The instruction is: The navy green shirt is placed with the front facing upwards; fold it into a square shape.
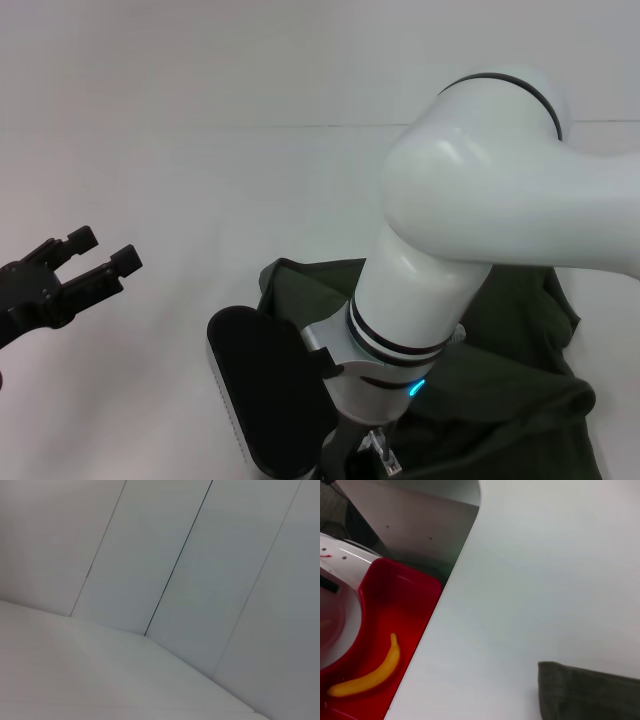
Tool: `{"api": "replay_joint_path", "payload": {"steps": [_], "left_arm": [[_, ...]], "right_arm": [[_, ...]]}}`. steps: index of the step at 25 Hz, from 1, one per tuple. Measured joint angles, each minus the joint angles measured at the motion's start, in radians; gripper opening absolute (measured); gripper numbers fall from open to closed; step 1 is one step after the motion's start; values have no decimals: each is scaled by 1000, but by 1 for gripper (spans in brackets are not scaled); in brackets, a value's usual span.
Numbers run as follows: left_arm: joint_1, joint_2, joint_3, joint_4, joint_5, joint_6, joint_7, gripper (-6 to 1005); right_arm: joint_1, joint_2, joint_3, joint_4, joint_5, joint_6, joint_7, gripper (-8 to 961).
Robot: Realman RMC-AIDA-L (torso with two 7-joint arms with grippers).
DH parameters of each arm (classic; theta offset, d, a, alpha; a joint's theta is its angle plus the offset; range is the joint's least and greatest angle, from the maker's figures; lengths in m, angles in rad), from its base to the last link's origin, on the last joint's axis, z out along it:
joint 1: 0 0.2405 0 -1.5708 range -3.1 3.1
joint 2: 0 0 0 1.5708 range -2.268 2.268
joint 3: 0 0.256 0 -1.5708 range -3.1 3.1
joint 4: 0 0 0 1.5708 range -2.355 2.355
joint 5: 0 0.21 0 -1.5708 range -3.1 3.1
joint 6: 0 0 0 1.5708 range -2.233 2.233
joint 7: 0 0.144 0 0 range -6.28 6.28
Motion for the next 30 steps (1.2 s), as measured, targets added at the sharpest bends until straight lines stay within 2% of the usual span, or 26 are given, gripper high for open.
{"api": "replay_joint_path", "payload": {"steps": [2,10,18,19,24,30], "left_arm": [[0,0,0,0,0,0,0,948],[0,0,0,0,0,0,0,948],[-2,0,0,0,0,0,0,947],[-2,0,0,0,0,0,0,947],[-3,0,0,0,0,1,-2,947],[-7,2,0,0,0,2,-7,948]], "right_arm": [[-2,0,2,0,1,1,0,37],[-33,-12,35,-39,-1,2,47,15],[-117,-20,195,-119,-4,-29,64,16],[-142,-21,249,-135,-5,-46,66,16],[-210,-22,332,-185,-5,-76,72,16],[-339,-24,468,-277,-1,-120,80,17]]}}
